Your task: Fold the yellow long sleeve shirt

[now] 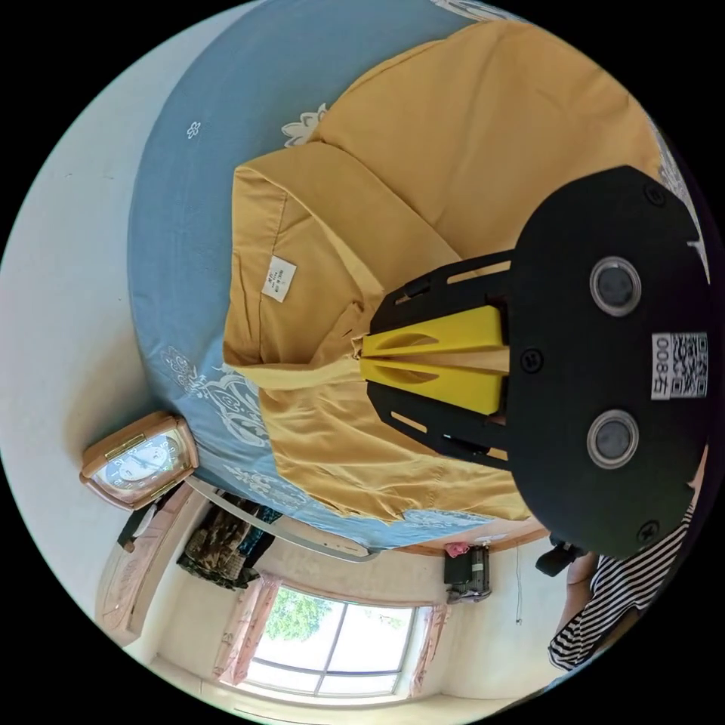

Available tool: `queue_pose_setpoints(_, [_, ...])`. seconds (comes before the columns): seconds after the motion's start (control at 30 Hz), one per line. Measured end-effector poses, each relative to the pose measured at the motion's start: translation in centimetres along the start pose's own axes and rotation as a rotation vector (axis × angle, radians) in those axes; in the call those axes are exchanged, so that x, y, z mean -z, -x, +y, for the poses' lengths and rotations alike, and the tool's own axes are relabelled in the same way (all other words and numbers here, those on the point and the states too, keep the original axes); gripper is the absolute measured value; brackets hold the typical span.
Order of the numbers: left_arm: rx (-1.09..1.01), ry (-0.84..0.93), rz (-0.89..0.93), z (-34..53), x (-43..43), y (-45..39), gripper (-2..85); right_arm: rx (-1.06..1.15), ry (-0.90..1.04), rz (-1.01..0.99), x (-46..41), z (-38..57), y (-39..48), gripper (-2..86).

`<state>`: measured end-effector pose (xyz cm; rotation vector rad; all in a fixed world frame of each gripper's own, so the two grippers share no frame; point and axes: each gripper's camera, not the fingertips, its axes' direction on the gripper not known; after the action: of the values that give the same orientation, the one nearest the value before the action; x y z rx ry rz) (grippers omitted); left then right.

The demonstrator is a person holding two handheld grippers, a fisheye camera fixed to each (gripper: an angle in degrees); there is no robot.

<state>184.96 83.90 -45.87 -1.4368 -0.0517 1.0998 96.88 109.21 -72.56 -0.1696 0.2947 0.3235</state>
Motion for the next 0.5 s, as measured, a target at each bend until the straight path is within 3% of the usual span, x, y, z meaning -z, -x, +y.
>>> queue_pose_setpoints(0.17, [0.030, 0.025, -0.006, -0.4, 0.9, 1.2, 0.4, -0.023, 0.089, -0.048, -1.4, 0.7, -0.7, 2.5])
queue_pose_setpoints(0.27, [0.052, 0.028, 0.019, -0.4, 1.5, 2.0, 0.6, -0.002, 0.122, 0.042, -0.3, 3.0, 0.0, 5.6])
queue_pose_setpoints(0.5, [0.107, 0.015, 0.182, 0.2, 3.7, 3.6, 1.6, -0.004, 0.087, 0.136, 7.3, 15.6, -0.1, 8.1])
